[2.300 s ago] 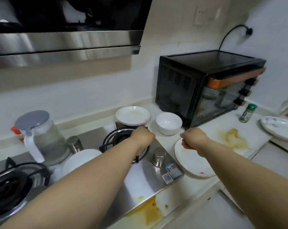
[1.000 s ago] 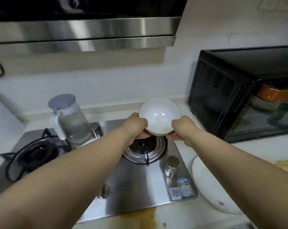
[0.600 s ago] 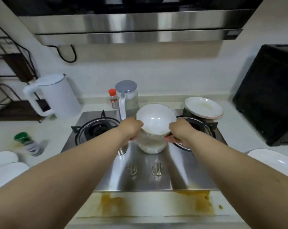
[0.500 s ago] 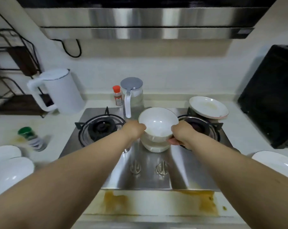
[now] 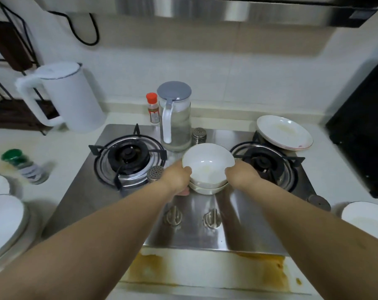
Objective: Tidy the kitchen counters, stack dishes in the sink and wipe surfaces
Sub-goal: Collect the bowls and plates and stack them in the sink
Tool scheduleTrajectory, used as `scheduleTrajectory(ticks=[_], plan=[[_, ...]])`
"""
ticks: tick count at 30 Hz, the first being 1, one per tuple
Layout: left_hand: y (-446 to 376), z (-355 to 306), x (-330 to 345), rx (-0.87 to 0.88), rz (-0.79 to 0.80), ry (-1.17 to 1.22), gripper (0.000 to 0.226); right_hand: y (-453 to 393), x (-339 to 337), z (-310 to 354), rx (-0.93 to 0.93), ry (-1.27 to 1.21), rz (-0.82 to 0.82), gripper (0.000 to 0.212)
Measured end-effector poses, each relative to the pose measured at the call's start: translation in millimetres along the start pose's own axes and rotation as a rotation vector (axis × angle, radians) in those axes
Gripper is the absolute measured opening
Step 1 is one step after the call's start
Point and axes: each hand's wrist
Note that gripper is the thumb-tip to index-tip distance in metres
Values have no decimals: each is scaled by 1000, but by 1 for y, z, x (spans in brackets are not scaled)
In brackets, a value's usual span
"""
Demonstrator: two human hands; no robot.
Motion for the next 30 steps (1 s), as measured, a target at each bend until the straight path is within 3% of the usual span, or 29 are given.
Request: scheduleTrajectory(ticks=[5,13,16,22,27,30], plan=[[-5,0,1,-34,-1,38,39,-11,8,-6,91,-275,180,26],[25,-20,-17,60,-52,78,33,18,-11,15,60,-332,104,19],[49,-23,-44,62,-94,51,21,47,-7,38,16,-262,166,10],[99,-11,-117,24,-258,45,17,101,33,85,-138,-189,297,14],[141,11,-200,-36,-371,101,7,149,89,136,-219,-207,415,17],[163,37,-253,-34,-420,146,12,182,133,163,-274,-201,467,14]])
Point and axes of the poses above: each hand's wrist, its own y-axis away from the middle knuckle, its own x-axis out of the palm, z = x × y, and after that the axes turned 8 degrees about x, right-handed
